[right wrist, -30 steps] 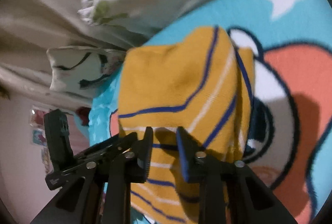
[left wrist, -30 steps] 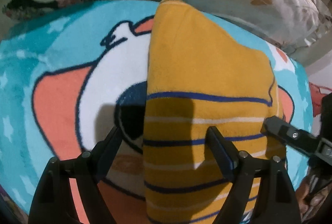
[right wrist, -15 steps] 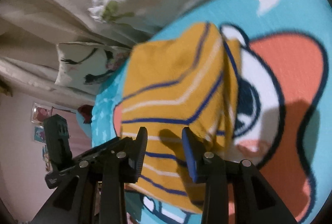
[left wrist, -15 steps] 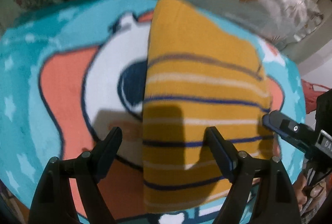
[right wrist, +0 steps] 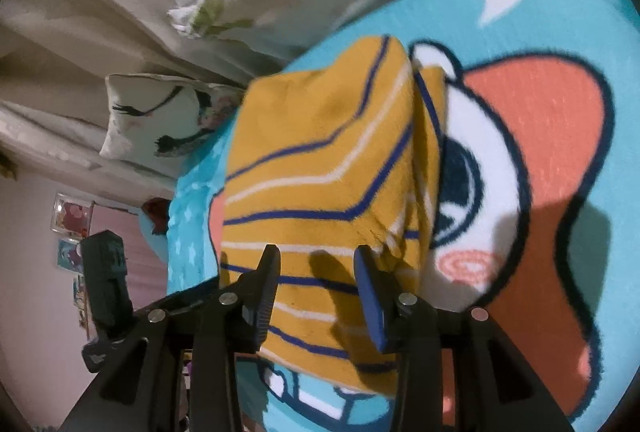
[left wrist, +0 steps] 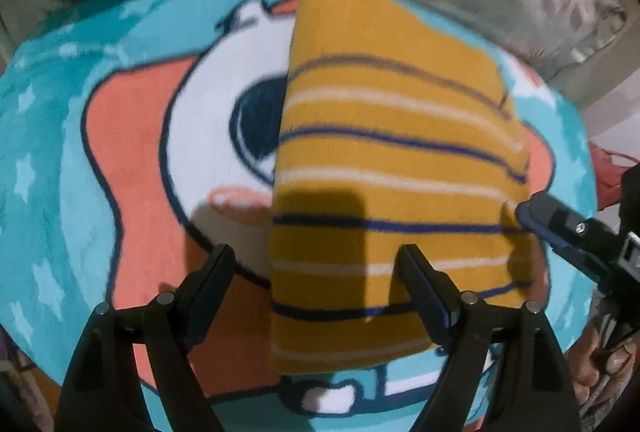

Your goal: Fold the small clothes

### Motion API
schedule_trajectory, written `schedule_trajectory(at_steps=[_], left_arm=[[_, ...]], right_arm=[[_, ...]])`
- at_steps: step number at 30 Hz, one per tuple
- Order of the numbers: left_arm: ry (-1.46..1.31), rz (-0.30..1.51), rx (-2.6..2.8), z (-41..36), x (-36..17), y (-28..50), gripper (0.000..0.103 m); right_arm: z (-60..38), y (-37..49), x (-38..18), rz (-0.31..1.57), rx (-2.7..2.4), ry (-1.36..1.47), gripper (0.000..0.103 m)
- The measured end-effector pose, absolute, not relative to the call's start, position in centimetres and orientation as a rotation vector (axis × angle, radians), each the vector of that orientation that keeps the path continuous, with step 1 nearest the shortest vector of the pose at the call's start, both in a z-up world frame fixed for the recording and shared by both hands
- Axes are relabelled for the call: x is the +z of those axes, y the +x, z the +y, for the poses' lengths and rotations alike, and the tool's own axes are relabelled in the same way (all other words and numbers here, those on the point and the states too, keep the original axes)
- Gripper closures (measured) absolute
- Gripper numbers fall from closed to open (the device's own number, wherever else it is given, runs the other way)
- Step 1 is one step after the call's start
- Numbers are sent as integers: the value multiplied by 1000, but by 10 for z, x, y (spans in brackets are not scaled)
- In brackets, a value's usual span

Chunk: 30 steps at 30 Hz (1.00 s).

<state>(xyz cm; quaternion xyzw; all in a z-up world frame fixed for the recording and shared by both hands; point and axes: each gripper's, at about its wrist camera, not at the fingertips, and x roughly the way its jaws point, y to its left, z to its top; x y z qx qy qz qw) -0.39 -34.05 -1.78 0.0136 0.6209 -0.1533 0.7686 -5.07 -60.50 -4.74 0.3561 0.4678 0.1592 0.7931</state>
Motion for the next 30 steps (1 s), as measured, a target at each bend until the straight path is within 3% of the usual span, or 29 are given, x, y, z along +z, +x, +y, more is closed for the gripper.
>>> schedule_trajectory(at_steps=[9, 19, 30], left_arm=[[112, 1251, -321, -346, 7, -24, 19], [160, 1278, -284, -340, -7, -42, 19], [198, 1259, -293, -332, -4, -55, 19]], right_arm=[[-598, -78, -15, 928, 334, 679, 61], [-595, -96, -55, 1030, 292, 657, 61], [-603, -110, -45, 983, 230, 660, 61]])
